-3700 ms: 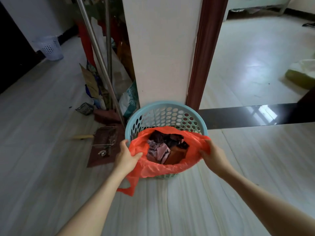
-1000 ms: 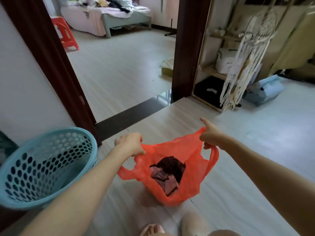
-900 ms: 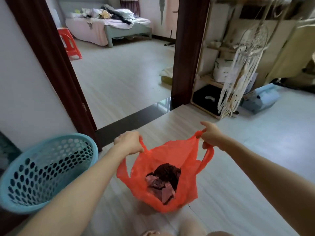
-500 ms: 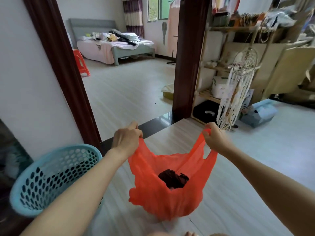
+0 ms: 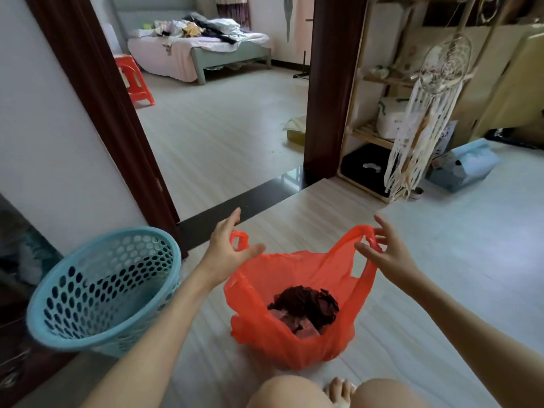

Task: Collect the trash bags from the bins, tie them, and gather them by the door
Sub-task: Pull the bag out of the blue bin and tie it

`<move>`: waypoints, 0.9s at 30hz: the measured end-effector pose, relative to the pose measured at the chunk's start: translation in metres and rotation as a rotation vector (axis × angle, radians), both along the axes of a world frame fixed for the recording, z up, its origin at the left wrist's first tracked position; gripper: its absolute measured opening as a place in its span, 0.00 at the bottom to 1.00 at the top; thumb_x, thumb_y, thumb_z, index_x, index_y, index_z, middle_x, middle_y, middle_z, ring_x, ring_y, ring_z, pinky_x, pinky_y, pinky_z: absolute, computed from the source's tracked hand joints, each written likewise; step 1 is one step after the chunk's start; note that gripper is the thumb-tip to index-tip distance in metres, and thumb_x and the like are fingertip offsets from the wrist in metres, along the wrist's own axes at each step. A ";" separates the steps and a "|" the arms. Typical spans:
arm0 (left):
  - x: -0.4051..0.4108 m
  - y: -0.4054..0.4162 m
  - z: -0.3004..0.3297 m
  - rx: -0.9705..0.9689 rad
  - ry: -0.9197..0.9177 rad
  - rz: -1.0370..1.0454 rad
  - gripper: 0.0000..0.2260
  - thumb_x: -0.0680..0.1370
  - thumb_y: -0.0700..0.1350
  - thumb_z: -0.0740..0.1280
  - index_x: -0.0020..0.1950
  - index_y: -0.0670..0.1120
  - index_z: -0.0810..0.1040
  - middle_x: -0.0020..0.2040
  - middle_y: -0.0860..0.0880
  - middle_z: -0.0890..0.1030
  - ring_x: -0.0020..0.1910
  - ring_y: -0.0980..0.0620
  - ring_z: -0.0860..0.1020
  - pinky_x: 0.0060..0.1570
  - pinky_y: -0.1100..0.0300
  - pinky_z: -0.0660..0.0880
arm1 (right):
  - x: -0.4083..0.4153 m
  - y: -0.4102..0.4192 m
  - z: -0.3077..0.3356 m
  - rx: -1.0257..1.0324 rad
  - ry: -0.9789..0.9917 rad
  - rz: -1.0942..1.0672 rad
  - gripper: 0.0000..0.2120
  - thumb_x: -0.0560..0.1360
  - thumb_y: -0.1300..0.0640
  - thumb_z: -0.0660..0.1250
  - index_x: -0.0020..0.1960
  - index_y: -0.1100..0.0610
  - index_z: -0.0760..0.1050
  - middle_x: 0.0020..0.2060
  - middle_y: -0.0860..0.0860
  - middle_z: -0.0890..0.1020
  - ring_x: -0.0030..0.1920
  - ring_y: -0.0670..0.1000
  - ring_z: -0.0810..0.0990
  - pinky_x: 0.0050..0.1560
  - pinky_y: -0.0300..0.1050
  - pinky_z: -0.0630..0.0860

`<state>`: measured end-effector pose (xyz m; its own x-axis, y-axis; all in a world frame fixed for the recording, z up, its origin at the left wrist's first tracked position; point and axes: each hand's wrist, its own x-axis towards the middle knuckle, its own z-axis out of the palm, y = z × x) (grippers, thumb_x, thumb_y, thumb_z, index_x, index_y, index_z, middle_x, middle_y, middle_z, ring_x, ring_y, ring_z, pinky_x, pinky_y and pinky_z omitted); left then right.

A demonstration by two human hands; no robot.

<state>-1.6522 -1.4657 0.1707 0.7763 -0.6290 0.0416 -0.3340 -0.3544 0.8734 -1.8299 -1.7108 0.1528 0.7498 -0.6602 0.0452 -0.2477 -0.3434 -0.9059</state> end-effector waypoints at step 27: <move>0.024 -0.018 -0.040 -0.244 0.376 -0.033 0.24 0.71 0.44 0.71 0.65 0.48 0.70 0.51 0.54 0.77 0.45 0.55 0.76 0.45 0.61 0.71 | 0.071 0.004 -0.062 0.433 -0.135 -0.109 0.20 0.81 0.49 0.50 0.68 0.56 0.66 0.63 0.56 0.75 0.56 0.53 0.77 0.51 0.45 0.73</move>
